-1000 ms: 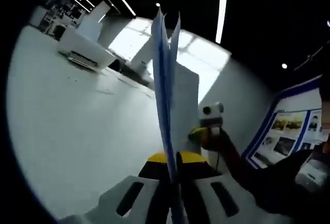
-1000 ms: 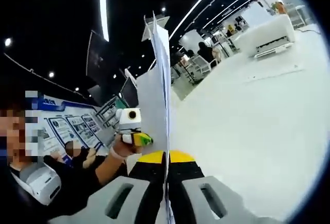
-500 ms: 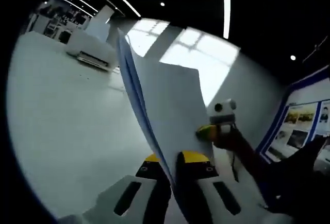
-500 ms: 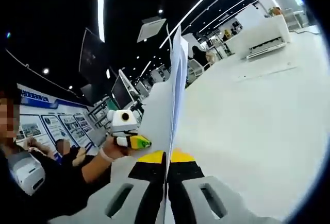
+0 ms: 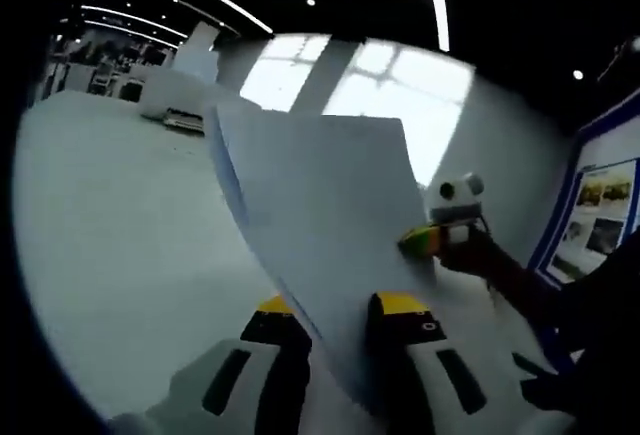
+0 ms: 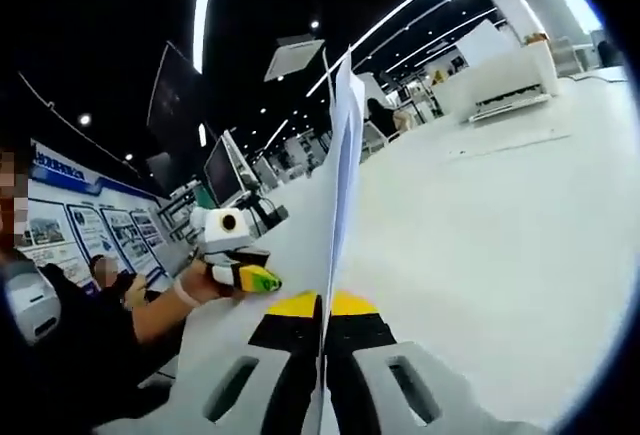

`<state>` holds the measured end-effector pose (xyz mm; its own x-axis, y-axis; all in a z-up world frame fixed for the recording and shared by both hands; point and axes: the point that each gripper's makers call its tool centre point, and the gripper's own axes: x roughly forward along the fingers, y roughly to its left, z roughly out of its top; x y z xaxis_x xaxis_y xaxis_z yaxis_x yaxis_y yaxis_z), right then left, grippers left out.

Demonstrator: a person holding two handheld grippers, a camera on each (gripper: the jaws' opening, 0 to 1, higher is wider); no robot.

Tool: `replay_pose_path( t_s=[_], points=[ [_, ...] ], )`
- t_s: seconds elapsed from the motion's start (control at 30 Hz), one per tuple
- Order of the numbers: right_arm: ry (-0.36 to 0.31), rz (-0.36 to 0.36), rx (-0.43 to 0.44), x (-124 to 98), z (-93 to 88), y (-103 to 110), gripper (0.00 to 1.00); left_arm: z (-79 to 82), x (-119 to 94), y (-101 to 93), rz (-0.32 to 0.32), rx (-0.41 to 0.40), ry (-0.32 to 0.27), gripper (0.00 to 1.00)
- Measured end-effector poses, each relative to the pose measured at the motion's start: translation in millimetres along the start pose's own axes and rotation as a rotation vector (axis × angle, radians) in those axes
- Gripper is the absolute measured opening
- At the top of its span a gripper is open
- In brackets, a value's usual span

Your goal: Organize the stack of printing papers by aligning and flattening the scattered papers on the table

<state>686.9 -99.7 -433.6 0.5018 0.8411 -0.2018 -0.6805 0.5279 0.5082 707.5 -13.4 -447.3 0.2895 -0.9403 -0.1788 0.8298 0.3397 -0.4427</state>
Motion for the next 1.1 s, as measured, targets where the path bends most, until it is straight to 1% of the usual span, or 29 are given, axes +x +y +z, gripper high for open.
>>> replay_pose_path(
  t_s=[0.13,0.43,0.5,0.53,0.67,0.77,0.83,0.97,1.1],
  points=[
    [-0.001,0.006,-0.005,0.7,0.1,-2.8,0.00,-2.4,0.0,3.2,0.009,0.014,0.002,0.28],
    [-0.007,0.005,-0.014,0.4,0.1,-5.9,0.00,0.9,-2.9,6.7,0.022,0.031,-0.015,0.30],
    [-0.008,0.005,-0.012,-0.9,-0.5,-7.6,0.00,0.8,-5.2,9.1,0.038,0.036,-0.015,0.31],
    [-0.006,0.006,-0.011,-1.1,-1.5,-7.1,0.00,0.5,-6.7,9.6,0.043,0.048,-0.014,0.31],
    [-0.005,0.003,-0.008,-0.8,-3.6,-10.0,0.00,0.8,-10.3,10.4,0.052,0.051,-0.021,0.31],
    [-0.007,0.001,-0.004,-0.9,-4.8,-12.8,0.00,0.5,-14.0,11.7,0.074,0.070,-0.024,0.32],
    [-0.010,0.000,0.000,-1.1,-5.8,-16.0,0.00,1.2,-16.4,12.8,0.078,0.071,-0.032,0.34],
    [-0.015,-0.003,0.009,-1.0,-8.6,-21.1,0.00,3.3,-19.9,14.4,0.087,0.070,-0.049,0.34],
    [-0.021,-0.003,0.017,-1.9,-10.0,-24.6,0.00,8.7,-26.2,16.1,0.102,0.072,-0.094,0.34]
  ],
)
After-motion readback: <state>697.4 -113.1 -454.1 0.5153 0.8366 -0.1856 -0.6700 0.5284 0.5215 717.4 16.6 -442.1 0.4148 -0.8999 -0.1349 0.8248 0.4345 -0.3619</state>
